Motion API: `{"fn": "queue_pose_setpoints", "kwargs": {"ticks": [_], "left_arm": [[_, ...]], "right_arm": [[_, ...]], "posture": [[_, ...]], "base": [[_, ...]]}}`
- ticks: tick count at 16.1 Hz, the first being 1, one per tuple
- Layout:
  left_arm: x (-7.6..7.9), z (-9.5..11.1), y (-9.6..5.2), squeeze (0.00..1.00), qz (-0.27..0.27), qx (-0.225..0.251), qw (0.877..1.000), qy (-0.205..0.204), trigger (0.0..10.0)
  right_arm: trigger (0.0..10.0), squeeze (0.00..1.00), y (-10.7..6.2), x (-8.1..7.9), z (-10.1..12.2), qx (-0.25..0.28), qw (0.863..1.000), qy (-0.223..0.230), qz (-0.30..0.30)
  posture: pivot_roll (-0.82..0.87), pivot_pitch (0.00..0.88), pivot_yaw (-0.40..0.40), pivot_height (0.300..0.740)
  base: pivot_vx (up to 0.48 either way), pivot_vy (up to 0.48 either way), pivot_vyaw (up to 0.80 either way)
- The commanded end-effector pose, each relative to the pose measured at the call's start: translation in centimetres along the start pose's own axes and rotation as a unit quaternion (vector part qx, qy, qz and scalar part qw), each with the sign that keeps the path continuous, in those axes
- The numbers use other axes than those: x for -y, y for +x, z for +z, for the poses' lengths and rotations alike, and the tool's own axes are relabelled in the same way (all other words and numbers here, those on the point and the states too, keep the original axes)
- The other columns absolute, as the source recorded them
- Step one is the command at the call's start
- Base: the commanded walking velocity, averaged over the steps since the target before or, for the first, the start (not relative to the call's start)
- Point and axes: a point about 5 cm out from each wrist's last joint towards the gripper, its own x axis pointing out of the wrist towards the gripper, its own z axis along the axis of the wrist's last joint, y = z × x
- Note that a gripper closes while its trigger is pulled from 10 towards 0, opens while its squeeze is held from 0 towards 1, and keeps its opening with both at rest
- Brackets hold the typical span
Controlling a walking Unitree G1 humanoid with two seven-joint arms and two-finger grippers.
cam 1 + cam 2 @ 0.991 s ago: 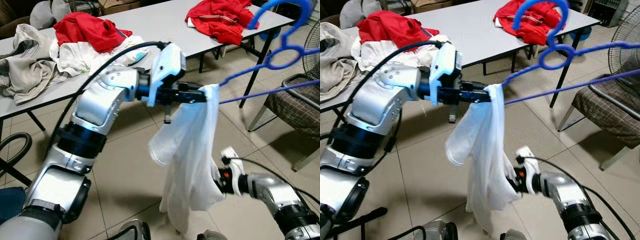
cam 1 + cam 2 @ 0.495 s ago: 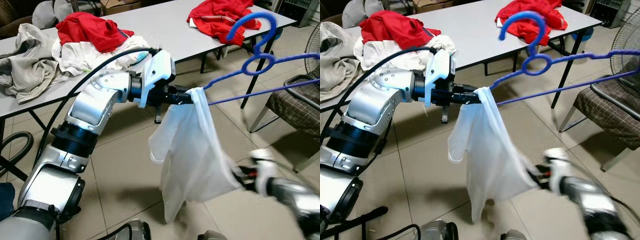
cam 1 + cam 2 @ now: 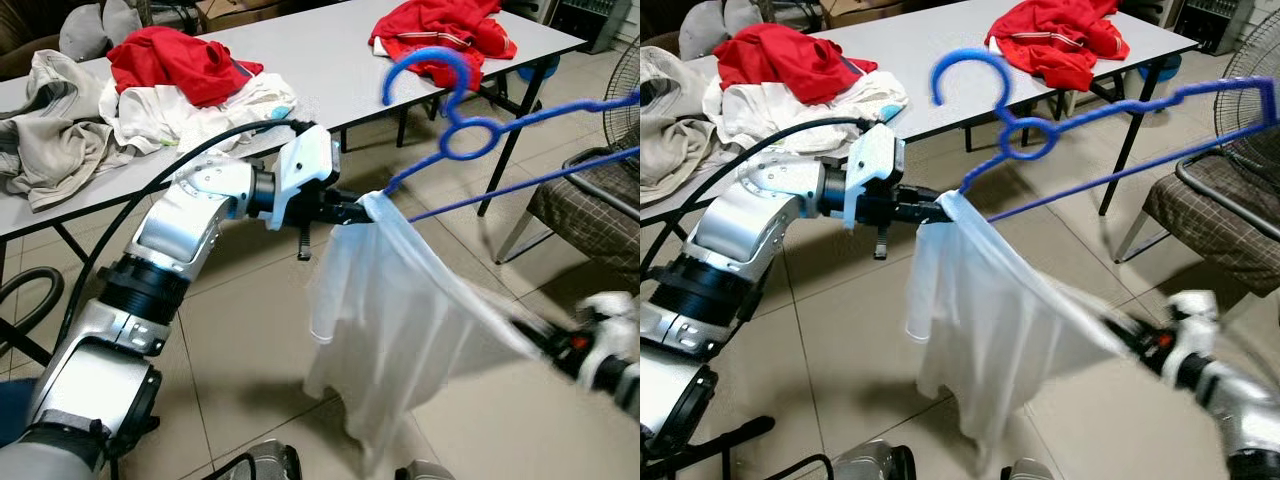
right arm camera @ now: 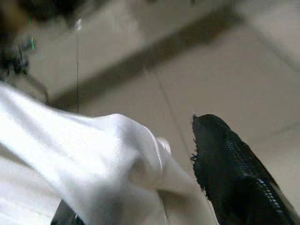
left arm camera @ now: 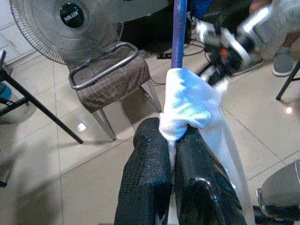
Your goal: Hang hanger
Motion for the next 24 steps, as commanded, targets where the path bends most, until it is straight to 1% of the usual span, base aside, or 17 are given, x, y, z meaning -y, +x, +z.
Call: {"fn": "queue_pose_setpoints", "kwargs": {"ticks": [1, 2, 3, 4, 7, 8, 9, 10, 11, 12, 14, 15, 17, 19, 22, 23, 24], "left_arm": [[-0.5, 0.0, -1.4, 0.00, 0.022, -0.016, 1.000, 0.016, 0.0], [-0.4, -0.2, -1.3, 0.00, 0.019, -0.021, 0.999, 0.017, 0.0], [-0.2, -0.5, -0.9, 0.00, 0.015, -0.027, 0.999, 0.019, 0.0], [0.0, -0.6, -0.4, 0.00, 0.013, -0.029, 0.999, 0.019, 0.0], [0.1, -0.8, 0.5, 0.00, 0.009, -0.037, 0.999, 0.017, 0.0], [0.2, -1.1, 1.1, 0.00, 0.006, -0.047, 0.999, 0.013, 0.0], [0.1, -1.4, 1.7, 0.00, 0.013, -0.055, 0.998, 0.004, 0.0], [0.0, -1.7, 1.9, 0.00, 0.018, -0.062, 0.998, 0.001, 0.0], [-0.1, -1.9, 2.1, 0.00, 0.021, -0.072, 0.997, 0.000, 0.0], [-0.2, -2.1, 2.3, 0.00, 0.022, -0.082, 0.996, 0.002, 0.0], [0.0, -2.6, 2.5, 0.00, 0.015, -0.105, 0.994, 0.009, 0.0], [-0.1, -2.8, 2.6, 0.00, 0.015, -0.112, 0.994, 0.008, 0.0], [-0.1, -3.2, 2.7, 0.00, 0.016, -0.124, 0.992, 0.004, 0.0], [0.1, -4.2, 2.7, 0.00, 0.026, -0.136, 0.990, -0.010, 0.0], [0.0, -4.8, 2.3, 0.00, 0.041, -0.147, 0.988, -0.013, 0.0], [0.1, -5.3, 2.0, 0.00, 0.045, -0.153, 0.987, -0.017, 0.0], [0.3, -6.0, 1.4, 0.00, 0.050, -0.166, 0.985, -0.024, 0.0]], "right_arm": [[0.0, 0.00, -1.1, 1.2, 0.7, 0.018, 0.999, 0.022, -0.038], [0.0, 0.00, -1.1, 1.2, 1.3, 0.037, 0.998, 0.029, -0.036], [0.0, 0.00, -0.8, 0.5, 2.7, 0.061, 0.998, 0.027, -0.019], [0.0, 0.00, -0.3, -0.7, 3.9, 0.074, 0.997, 0.007, 0.004], [0.0, 0.00, 0.8, -2.4, 6.2, 0.110, 0.994, -0.007, 0.018], [0.0, 0.00, 1.6, -3.4, 7.4, 0.125, 0.992, -0.019, 0.017], [1.1, 0.00, 2.3, -4.7, 8.8, 0.143, 0.989, -0.021, 0.020], [0.9, 0.00, 2.6, -5.6, 9.8, 0.159, 0.987, -0.023, 0.026], [0.0, 0.00, 2.8, -6.3, 10.9, 0.182, 0.983, -0.014, 0.026], [0.0, 0.00, 2.9, -6.9, 11.9, 0.205, 0.978, -0.002, 0.026], [0.0, 0.00, 3.1, -8.1, 13.0, 0.229, 0.973, 0.016, 0.037], [0.0, 0.00, 3.2, -8.9, 13.4, 0.239, 0.969, 0.036, 0.044], [0.0, 0.00, 3.3, -9.6, 13.4, 0.248, 0.965, 0.070, 0.047], [0.0, 0.00, 3.7, -10.4, 12.3, 0.238, 0.965, 0.095, 0.046], [0.0, 0.00, 3.4, -10.3, 11.7, 0.245, 0.960, 0.132, 0.032], [0.0, 0.00, 3.0, -9.9, 11.3, 0.251, 0.957, 0.147, 0.022], [0.0, 0.00, 2.0, -9.5, 11.1, 0.273, 0.949, 0.157, 0.024]], "posture": [[-0.15, 0.000, 0.076, 0.740], [-0.15, 0.000, 0.076, 0.740], [-0.15, 0.000, 0.074, 0.740], [-0.15, 0.000, 0.071, 0.740], [-0.15, 0.000, 0.073, 0.740], [-0.15, 0.000, 0.075, 0.740], [-0.15, 0.000, 0.075, 0.740], [-0.15, 0.000, 0.075, 0.740], [-0.15, 0.000, 0.075, 0.740], [-0.15, 0.000, 0.075, 0.740], [-0.15, 0.000, 0.084, 0.740], [-0.15, 0.000, 0.086, 0.740], [-0.15, 0.000, 0.090, 0.740], [-0.15, 0.000, 0.102, 0.740], [-0.16, 0.000, 0.109, 0.740], [-0.16, 0.000, 0.110, 0.740], [-0.16, 0.000, 0.112, 0.740]], "base": [[0.000, 0.000, 0.00], [0.000, 0.000, 0.00], [0.000, 0.000, 0.00], [0.000, 0.000, 0.00], [0.000, 0.000, 0.00], [0.000, 0.000, 0.00], [0.000, 0.000, 0.00], [0.000, 0.000, 0.00], [0.000, 0.000, 0.00], [0.000, 0.000, 0.00], [0.000, 0.000, 0.00], [0.000, 0.000, 0.00], [0.000, 0.000, 0.00], [0.000, 0.000, 0.00], [0.000, 0.000, 0.00], [0.000, 0.000, 0.00], [0.000, 0.000, 0.00]]}}
